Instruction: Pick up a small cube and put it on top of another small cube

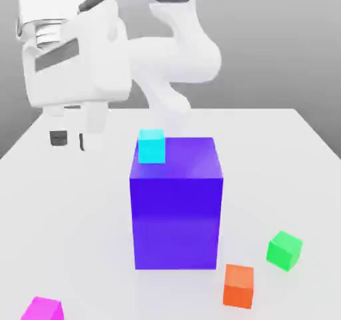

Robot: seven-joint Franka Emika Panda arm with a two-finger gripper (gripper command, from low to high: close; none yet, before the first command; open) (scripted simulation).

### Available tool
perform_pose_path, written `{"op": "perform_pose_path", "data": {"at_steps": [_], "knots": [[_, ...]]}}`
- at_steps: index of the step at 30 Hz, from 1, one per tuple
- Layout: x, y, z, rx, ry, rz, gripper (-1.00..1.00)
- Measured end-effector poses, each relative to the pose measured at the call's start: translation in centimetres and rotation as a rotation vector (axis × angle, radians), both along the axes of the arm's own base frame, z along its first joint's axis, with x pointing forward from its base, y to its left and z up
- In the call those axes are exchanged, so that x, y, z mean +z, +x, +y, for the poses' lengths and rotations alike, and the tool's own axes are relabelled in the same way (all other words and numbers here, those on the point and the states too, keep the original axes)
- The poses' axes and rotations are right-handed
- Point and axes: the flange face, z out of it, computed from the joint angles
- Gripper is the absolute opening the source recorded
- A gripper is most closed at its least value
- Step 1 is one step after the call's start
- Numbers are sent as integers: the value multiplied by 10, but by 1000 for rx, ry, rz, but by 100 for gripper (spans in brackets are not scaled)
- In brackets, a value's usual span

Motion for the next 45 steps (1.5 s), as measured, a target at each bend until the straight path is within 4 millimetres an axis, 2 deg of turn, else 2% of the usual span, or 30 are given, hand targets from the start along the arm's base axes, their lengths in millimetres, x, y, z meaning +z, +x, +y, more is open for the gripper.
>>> {"op": "perform_pose_path", "data": {"at_steps": [6, 12, 16, 17, 22, 23, 25, 28, 30, 32, 35, 40, 45], "knots": [[-104, 6, -39, -305, 70, 145, 0], [-208, -11, -76, -619, 90, 282, 0], [-270, -15, -82, -669, 88, 302, 0], [-283, -16, -82, -671, 88, 303, -100], [-283, -16, -83, -671, 87, 300, -100], [-289, -16, -83, -672, 88, 301, -100], [-275, -15, -83, -673, 87, 302, -100], [-235, -14, -81, -666, 87, 298, -100], [-211, 8, -56, -558, 79, 255, -100], [-198, 20, -10, -393, 63, 239, -100], [-189, 18, 65, -135, 34, 239, -100], [-177, -12, 182, 297, -25, 237, -100], [-166, -68, 282, 726, -95, 222, -100]]}}
